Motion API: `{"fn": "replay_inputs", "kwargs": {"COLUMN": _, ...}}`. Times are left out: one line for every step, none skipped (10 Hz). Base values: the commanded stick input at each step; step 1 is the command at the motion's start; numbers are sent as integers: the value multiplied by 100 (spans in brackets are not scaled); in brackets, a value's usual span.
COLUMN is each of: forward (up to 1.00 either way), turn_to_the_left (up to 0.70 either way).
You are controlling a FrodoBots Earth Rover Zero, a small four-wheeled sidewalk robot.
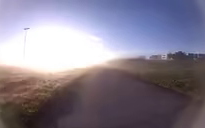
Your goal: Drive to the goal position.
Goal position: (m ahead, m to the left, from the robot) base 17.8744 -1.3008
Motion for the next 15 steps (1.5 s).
{"fn": "replay_inputs", "kwargs": {"forward": 70, "turn_to_the_left": 0}}
{"fn": "replay_inputs", "kwargs": {"forward": 70, "turn_to_the_left": 0}}
{"fn": "replay_inputs", "kwargs": {"forward": 70, "turn_to_the_left": 0}}
{"fn": "replay_inputs", "kwargs": {"forward": 70, "turn_to_the_left": 0}}
{"fn": "replay_inputs", "kwargs": {"forward": 70, "turn_to_the_left": 0}}
{"fn": "replay_inputs", "kwargs": {"forward": 70, "turn_to_the_left": 0}}
{"fn": "replay_inputs", "kwargs": {"forward": 70, "turn_to_the_left": 0}}
{"fn": "replay_inputs", "kwargs": {"forward": 70, "turn_to_the_left": 0}}
{"fn": "replay_inputs", "kwargs": {"forward": 70, "turn_to_the_left": 0}}
{"fn": "replay_inputs", "kwargs": {"forward": 70, "turn_to_the_left": 0}}
{"fn": "replay_inputs", "kwargs": {"forward": 70, "turn_to_the_left": 0}}
{"fn": "replay_inputs", "kwargs": {"forward": 70, "turn_to_the_left": 0}}
{"fn": "replay_inputs", "kwargs": {"forward": 70, "turn_to_the_left": 0}}
{"fn": "replay_inputs", "kwargs": {"forward": 70, "turn_to_the_left": 0}}
{"fn": "replay_inputs", "kwargs": {"forward": 70, "turn_to_the_left": 0}}
